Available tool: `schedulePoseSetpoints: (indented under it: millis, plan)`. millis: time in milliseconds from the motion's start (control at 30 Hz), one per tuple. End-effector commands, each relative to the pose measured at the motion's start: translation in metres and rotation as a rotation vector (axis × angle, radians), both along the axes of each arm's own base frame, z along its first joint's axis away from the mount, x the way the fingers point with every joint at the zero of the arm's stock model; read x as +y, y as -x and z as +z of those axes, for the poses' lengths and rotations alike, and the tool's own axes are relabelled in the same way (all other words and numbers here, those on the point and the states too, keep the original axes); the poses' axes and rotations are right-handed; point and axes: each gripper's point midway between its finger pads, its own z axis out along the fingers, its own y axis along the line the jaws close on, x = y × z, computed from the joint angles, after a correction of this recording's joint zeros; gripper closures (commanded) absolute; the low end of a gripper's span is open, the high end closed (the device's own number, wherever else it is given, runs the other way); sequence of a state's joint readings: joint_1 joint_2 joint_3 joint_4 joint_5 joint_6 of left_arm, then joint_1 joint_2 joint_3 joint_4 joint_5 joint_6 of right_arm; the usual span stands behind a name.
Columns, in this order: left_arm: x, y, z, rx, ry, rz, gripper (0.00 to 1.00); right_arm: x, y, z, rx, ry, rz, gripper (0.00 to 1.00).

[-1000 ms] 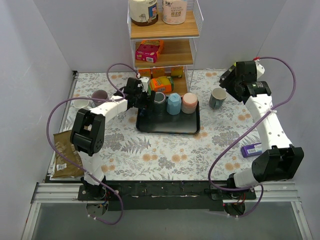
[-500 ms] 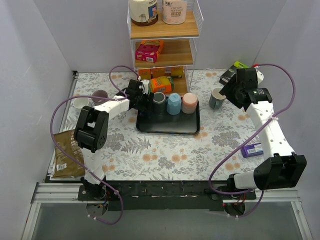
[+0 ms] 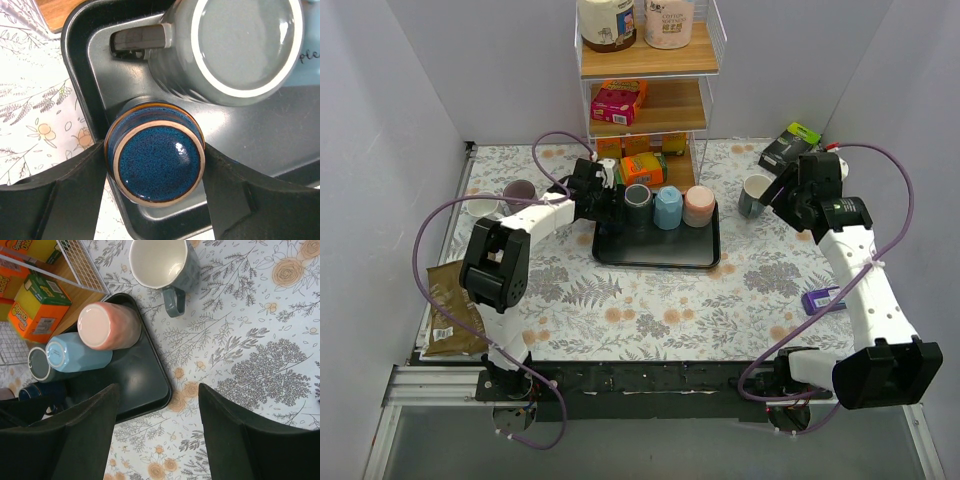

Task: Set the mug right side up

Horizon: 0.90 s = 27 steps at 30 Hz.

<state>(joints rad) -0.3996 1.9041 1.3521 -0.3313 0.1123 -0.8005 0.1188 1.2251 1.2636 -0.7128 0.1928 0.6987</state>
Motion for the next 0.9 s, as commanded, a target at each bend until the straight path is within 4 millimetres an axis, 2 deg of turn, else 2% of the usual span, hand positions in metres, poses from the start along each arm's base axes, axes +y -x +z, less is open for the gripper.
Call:
schedulePoseSetpoints:
  millis: [0, 67, 133, 167, 233, 267, 300, 333, 367, 400, 433, 467, 533, 600, 633, 667, 800, 867]
  plan:
    - [-0.002, 0.003, 0.054, -0.104, 0.061, 0.019, 1.0, 0.006, 0.005, 0.008, -0.043, -0.023, 0.04, 0.28]
    - [-0.003, 0.007, 0.059, -0.088, 0.076, 0.032, 1.0, 0.014, 0.007, 0.011, -0.053, -0.045, 0.085, 0.28]
    - [-0.006, 0.011, 0.078, -0.082, 0.126, 0.06, 1.0, 0.024, 0.006, 0.014, -0.084, -0.059, 0.166, 0.28]
    - [-0.01, 0.018, 0.085, -0.052, 0.158, 0.061, 1.0, 0.043, 0.012, 0.019, -0.103, -0.115, 0.264, 0.27]
    - [-0.018, 0.028, 0.125, -0.069, 0.255, 0.053, 1.0, 0.062, 0.013, 0.024, -0.161, -0.169, 0.368, 0.25]
    - [-0.025, 0.033, 0.141, -0.051, 0.332, 0.074, 1.0, 0.078, 0.022, 0.035, -0.204, -0.22, 0.446, 0.22]
    - [-0.036, 0.043, 0.16, -0.042, 0.41, 0.032, 1.0, 0.086, 0.028, 0.028, -0.208, -0.246, 0.478, 0.21]
    - [-0.041, 0.049, 0.187, -0.069, 0.48, 0.02, 1.0, 0.096, 0.026, 0.042, -0.285, -0.268, 0.516, 0.2]
    - [-0.045, 0.054, 0.201, -0.05, 0.546, 0.036, 1.0, 0.111, 0.038, 0.054, -0.331, -0.298, 0.589, 0.18]
    - [-0.05, 0.06, 0.213, -0.034, 0.599, 0.027, 1.0, 0.12, 0.043, 0.058, -0.361, -0.311, 0.628, 0.18]
    - [-0.052, 0.066, 0.233, -0.061, 0.653, 0.014, 1.0, 0.129, 0.045, 0.065, -0.421, -0.322, 0.668, 0.17]
    - [-0.054, 0.069, 0.244, -0.063, 0.691, 0.012, 1.0, 0.143, 0.059, 0.073, -0.451, -0.346, 0.739, 0.16]
    - [-0.061, 0.077, 0.274, -0.061, 0.819, 0.005, 1.0, 0.158, 0.068, 0.08, -0.499, -0.369, 0.81, 0.16]
    - [-0.063, 0.088, 0.299, -0.039, 0.935, 0.023, 1.0, 0.177, 0.079, 0.095, -0.561, -0.399, 0.888, 0.14]
    - [-0.066, 0.093, 0.319, -0.069, 1.0, -0.018, 1.0, 0.184, 0.083, 0.101, -0.584, -0.415, 0.911, 0.14]
    - [-0.066, 0.1, 0.327, -0.074, 1.035, -0.029, 1.0, 0.196, 0.089, 0.111, -0.619, -0.431, 0.953, 0.14]
    - [-0.068, 0.117, 0.367, -0.097, 1.191, -0.057, 1.0, 0.219, 0.096, 0.14, -0.707, -0.484, 1.006, 0.14]
    - [-0.066, 0.124, 0.386, -0.123, 1.258, -0.064, 1.0, 0.229, 0.095, 0.148, -0.711, -0.53, 1.007, 0.14]
